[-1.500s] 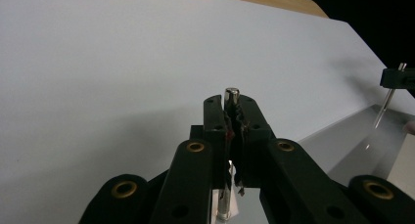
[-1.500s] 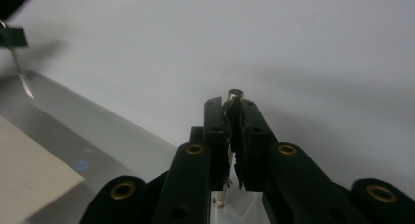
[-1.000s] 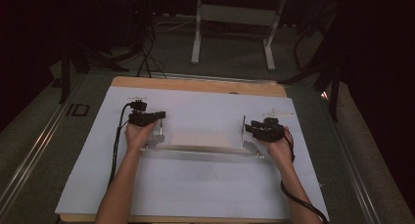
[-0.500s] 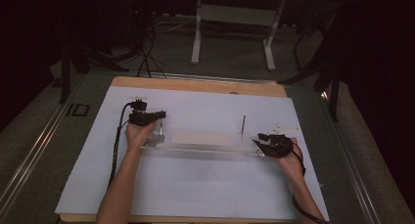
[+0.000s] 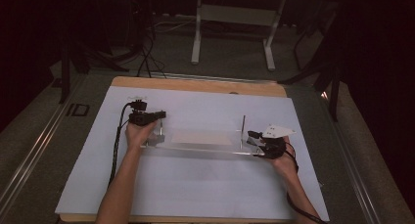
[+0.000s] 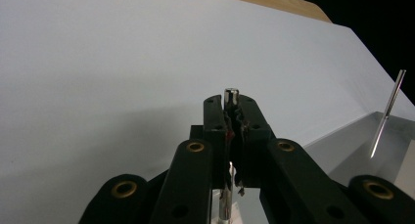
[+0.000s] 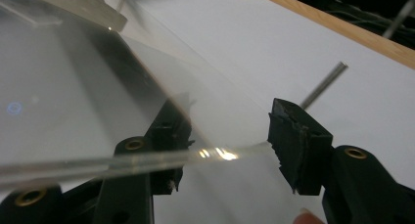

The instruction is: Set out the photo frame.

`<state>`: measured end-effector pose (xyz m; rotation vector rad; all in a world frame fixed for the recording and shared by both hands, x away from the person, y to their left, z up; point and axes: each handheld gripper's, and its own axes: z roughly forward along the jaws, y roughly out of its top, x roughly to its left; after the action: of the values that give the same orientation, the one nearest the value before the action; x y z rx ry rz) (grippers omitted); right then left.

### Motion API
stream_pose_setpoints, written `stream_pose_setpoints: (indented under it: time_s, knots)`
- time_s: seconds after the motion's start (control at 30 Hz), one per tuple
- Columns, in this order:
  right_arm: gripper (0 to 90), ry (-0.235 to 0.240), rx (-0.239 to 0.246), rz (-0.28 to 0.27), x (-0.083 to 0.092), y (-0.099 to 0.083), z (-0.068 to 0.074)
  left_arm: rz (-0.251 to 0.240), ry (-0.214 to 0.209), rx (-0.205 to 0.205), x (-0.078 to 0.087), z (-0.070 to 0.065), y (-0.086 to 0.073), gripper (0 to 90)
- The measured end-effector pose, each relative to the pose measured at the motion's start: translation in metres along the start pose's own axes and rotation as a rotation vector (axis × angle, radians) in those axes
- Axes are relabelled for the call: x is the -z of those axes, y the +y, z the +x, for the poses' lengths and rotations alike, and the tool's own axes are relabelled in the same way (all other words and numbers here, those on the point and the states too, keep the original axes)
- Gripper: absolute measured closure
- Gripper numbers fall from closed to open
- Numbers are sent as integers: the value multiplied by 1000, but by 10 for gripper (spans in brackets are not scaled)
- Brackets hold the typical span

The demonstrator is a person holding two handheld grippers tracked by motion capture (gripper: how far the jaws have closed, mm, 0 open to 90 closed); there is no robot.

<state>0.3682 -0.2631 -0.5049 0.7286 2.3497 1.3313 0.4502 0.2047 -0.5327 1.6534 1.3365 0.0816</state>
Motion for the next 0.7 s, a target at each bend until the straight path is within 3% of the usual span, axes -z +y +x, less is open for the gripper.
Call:
stream_pose_setpoints:
  time_s: [0.33, 0.4, 0.7]
  knots:
    - [495, 33, -32, -28, -5, 0, -2, -5, -8, -22, 1, 1, 0, 844]
    - [494, 35, -37, -25, -5, 0, -3, -7, -1, -59, 2, 0, -1, 839]
    - [494, 38, -44, -22, -5, 1, -3, -18, 25, -121, 10, -5, -3, 718]
